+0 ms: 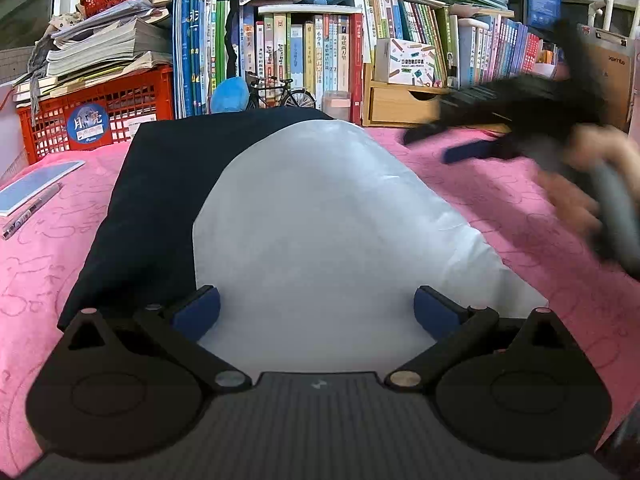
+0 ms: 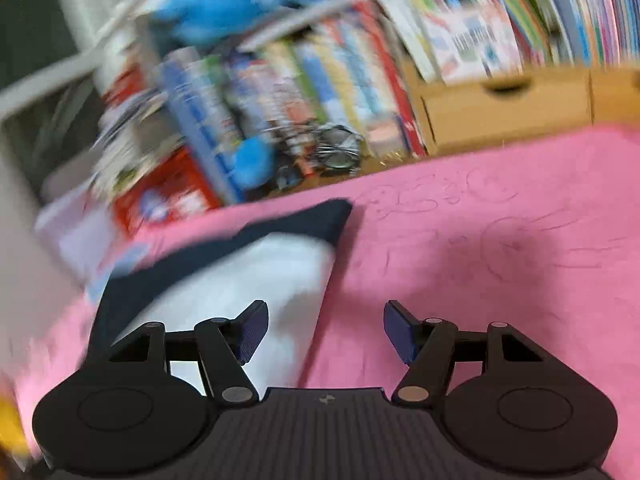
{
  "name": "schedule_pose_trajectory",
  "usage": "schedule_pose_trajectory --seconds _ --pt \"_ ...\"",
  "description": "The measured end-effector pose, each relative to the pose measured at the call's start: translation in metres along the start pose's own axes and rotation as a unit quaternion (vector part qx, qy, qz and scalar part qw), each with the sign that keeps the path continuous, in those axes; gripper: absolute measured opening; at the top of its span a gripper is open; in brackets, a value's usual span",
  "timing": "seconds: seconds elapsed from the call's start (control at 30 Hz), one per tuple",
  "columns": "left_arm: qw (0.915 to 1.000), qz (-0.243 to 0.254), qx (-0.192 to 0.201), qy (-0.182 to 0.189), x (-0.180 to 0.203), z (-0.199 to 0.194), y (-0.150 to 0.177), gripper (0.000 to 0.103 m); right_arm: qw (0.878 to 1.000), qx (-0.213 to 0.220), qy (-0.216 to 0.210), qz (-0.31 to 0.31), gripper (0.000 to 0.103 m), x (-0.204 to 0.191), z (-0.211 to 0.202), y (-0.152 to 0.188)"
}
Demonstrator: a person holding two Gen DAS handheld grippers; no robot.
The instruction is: Fold clothes
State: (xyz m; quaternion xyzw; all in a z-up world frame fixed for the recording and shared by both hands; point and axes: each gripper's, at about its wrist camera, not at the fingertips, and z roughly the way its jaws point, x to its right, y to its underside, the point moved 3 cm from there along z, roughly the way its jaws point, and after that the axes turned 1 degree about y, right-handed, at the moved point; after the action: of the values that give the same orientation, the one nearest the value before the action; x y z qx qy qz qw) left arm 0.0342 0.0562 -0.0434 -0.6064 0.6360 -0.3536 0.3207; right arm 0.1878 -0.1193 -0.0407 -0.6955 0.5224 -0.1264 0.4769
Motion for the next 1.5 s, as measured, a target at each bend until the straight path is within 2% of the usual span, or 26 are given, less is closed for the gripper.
schedule_pose_trajectory --seconds 0.1,0.17,0.3,0.43,0.63,0.73,0.9,1.07,1.17,1.33,1.5 --pt "1.0 0.002 0.001 -0.003 0.001 0.0 0.0 0.103 0.997 0.014 -0.016 -0.075 0.065 -0.027 -0.049 0.04" --pt "1.0 0.002 0.0 -0.002 0.0 0.0 0.0 0.103 0.992 0.014 -0.012 -0.124 0.065 -0.043 -0.069 0.062" --pt "0.9999 -0.007 -0.011 0.003 -0.006 -0.009 -0.004 0.103 0.98 0.013 0.028 -0.195 0.065 -0.062 -0.084 0.095" --pt "0.9988 -0.026 -0.022 -0.036 -0.024 -0.02 -0.003 0.103 0.98 0.024 0.023 -0.197 0.065 -0.069 -0.093 0.098" --pt "0.9979 -0.044 -0.026 -0.04 -0.043 -0.033 0.0 0.103 0.98 0.036 0.006 -0.197 0.066 -0.078 -0.105 0.103" --pt "0.9973 -0.037 -0.026 -0.058 -0.044 -0.035 0.0 0.103 0.978 0.039 0.021 -0.203 0.067 -0.078 -0.103 0.105" --pt "0.993 -0.074 -0.044 -0.081 -0.068 -0.03 0.006 0.103 0.975 0.042 0.047 -0.213 0.07 -0.079 -0.1 0.11" --pt "0.9927 -0.075 -0.036 -0.087 -0.075 -0.028 0.009 0.103 0.971 0.046 0.072 -0.223 0.076 -0.079 -0.098 0.114" --pt "0.993 -0.069 -0.033 -0.09 -0.074 -0.027 0.009 0.103 0.968 0.048 0.088 -0.228 0.086 -0.079 -0.096 0.116" --pt "0.9941 -0.066 -0.031 -0.08 -0.075 -0.027 0.01 0.103 0.963 0.051 0.113 -0.238 0.088 -0.08 -0.093 0.121" --pt "0.9952 -0.063 -0.028 -0.069 -0.075 -0.026 0.01 0.103 0.946 0.05 0.139 -0.289 0.092 -0.08 -0.095 0.121"
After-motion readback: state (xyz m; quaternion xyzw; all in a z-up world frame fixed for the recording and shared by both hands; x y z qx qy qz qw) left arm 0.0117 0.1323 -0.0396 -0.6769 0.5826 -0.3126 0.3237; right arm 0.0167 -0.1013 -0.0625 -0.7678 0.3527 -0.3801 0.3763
